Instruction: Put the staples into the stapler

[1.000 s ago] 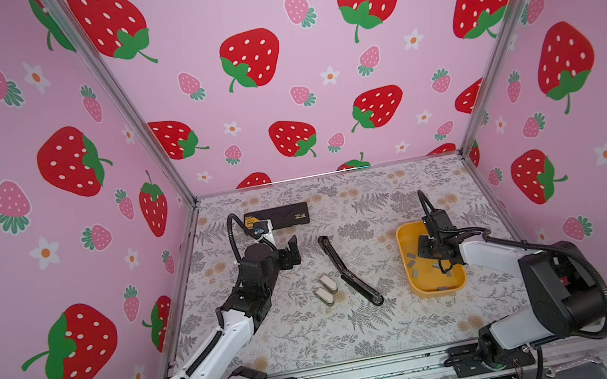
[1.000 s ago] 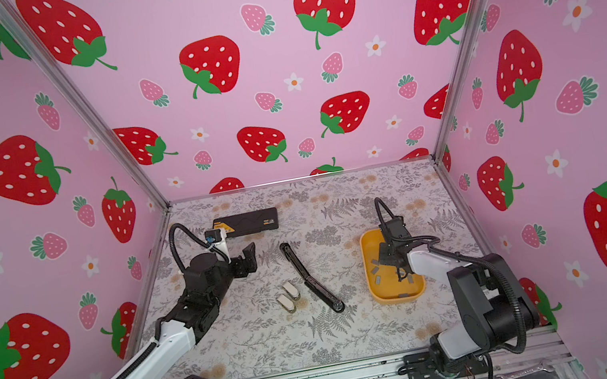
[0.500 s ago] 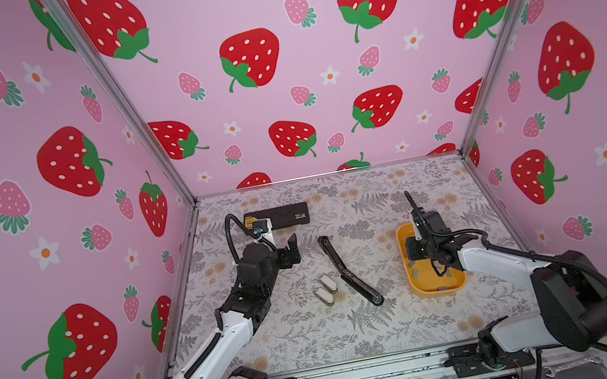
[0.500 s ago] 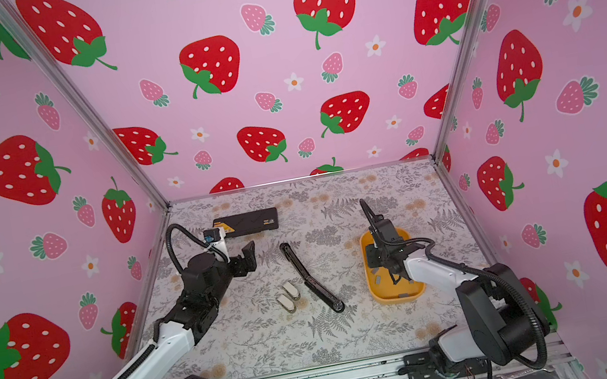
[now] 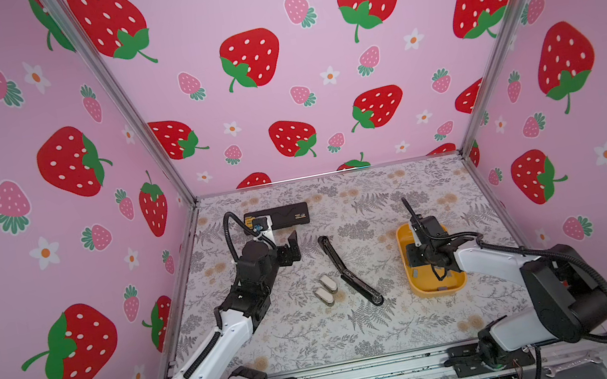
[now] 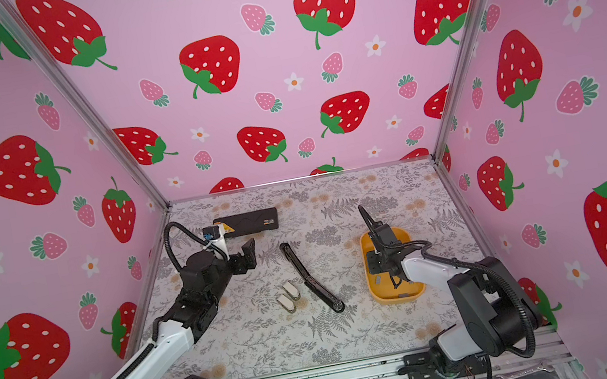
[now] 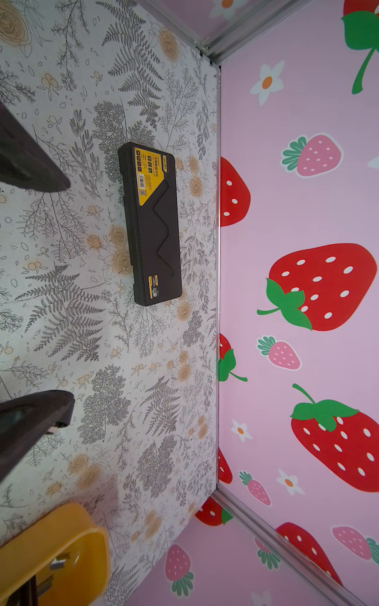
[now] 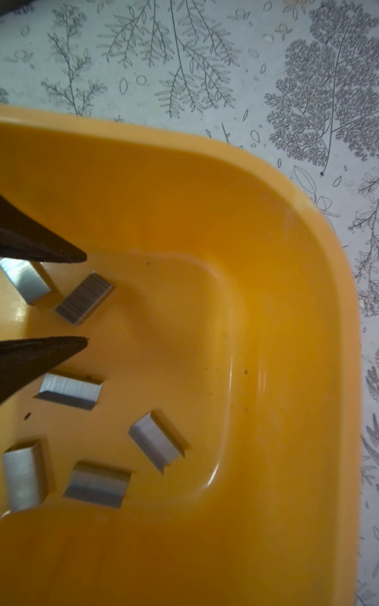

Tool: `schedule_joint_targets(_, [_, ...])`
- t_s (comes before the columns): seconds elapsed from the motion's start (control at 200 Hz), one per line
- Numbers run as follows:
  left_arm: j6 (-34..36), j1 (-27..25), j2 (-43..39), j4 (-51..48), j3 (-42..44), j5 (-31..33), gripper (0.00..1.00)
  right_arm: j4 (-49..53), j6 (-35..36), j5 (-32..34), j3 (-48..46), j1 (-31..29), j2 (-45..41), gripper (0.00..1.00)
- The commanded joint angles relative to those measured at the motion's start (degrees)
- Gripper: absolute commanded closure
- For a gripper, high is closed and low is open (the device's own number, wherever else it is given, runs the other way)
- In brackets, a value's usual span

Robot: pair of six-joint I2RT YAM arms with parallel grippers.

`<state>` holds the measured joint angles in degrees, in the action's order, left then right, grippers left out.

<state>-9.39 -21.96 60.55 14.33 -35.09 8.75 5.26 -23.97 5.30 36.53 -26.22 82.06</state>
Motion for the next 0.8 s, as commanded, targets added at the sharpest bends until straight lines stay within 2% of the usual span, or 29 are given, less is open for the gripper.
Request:
schedule_joint_targets(0.0, [0.4,0.2,-0.1,0.5,-2.3,-0.3,0.04,0.9,0.1,0.1,-0.8,-0.3,0.6,0.60])
schedule_joint_targets(0.425, [0.6,0.2,0.5,0.6,-2.4,-0.2,0.04,1.9,-1.1,2.8,-0.1,-0.5,2.8,0.56])
schedule_joint_targets(0.795, [0.7,0.3,0.9,0.4,-2.6,0.0,0.04,3.7,-2.8,6.5,2.3,-0.5,7.1,0.64])
